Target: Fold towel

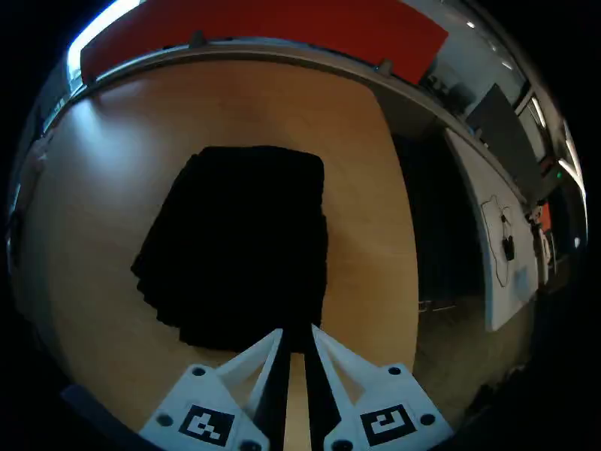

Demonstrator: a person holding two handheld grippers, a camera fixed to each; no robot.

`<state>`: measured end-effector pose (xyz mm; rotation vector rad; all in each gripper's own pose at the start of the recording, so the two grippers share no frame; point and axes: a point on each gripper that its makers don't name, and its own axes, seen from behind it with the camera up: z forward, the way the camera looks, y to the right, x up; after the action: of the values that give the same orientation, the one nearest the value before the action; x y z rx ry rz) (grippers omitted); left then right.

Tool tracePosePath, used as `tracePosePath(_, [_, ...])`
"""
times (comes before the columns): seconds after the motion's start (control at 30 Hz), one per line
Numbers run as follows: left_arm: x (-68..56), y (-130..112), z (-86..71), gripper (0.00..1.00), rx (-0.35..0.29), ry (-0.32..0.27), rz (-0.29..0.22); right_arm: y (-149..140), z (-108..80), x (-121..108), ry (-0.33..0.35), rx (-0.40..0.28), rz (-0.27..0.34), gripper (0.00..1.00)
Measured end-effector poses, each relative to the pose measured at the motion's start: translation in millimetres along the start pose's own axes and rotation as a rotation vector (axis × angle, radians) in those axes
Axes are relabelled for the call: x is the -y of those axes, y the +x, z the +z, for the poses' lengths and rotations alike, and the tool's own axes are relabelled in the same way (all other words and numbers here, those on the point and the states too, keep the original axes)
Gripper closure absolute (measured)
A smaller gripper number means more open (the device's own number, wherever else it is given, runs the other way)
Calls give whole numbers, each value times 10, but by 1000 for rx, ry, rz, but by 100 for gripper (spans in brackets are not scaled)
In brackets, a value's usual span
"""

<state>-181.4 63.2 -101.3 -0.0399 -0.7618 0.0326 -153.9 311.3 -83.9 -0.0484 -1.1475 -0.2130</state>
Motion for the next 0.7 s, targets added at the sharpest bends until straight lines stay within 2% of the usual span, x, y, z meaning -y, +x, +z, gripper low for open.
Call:
tracePosePath(0.07, [1, 4, 4, 5, 0, 0, 1, -4, 2, -8, -5, -1, -1, 79])
tracePosePath(0.23, [-1, 4, 11, 5, 0, -1, -3, -34, -10, -6, -14, -7, -1, 31])
tracePosePath(0.33, [-6, 3, 12, 5, 0, -3, -5, -54, -15, 12, -12, -8, 2, 8])
tracePosePath(0.4, [-8, 5, 13, 5, -1, -5, -5, -66, -18, 26, -11, -8, 5, 0])
tracePosePath(0.7, [-10, 26, 13, 6, -7, -10, -8, -45, -84, 140, 0, -35, 26, 0])
